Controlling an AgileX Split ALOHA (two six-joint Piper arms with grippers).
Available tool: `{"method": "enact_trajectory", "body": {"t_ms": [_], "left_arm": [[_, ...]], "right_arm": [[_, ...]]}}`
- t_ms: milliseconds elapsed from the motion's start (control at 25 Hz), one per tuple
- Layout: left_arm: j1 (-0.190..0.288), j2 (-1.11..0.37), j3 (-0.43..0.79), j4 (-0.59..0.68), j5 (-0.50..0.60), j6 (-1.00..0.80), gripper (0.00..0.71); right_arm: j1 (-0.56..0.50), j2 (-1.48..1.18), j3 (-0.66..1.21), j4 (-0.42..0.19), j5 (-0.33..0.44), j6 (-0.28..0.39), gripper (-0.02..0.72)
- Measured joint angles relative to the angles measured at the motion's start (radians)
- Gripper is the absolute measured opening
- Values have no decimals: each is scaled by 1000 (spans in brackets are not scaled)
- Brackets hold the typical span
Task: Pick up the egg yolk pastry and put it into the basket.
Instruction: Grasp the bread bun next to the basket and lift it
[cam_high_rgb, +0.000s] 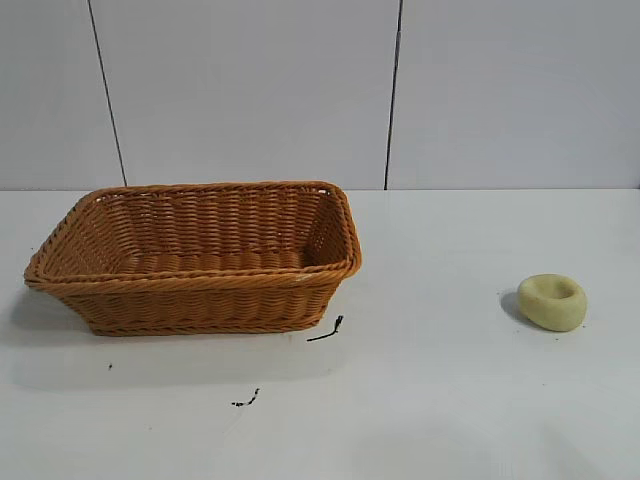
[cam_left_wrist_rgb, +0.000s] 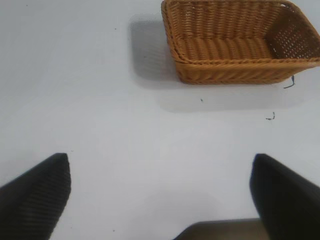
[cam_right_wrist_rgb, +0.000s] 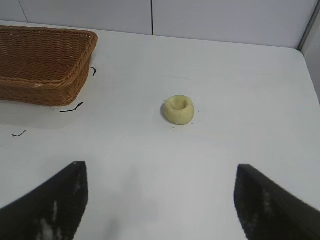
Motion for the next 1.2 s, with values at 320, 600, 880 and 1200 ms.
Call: {"method": "enact_trajectory", "body": {"t_ms": [320, 600, 880, 1200], "left_arm": [[0, 0, 0, 0, 0, 0, 695], [0, 0, 0, 0, 0, 0, 695], [0, 0, 0, 0, 0, 0, 695], [0, 0, 0, 0, 0, 0, 695]], "right_arm": [[0, 301, -89, 3, 1, 13, 689], [0, 757, -237, -1, -7, 18, 689], [0, 1196, -413, -17, -73, 20, 689], [1, 1563, -678, -34, -78, 20, 689]]}}
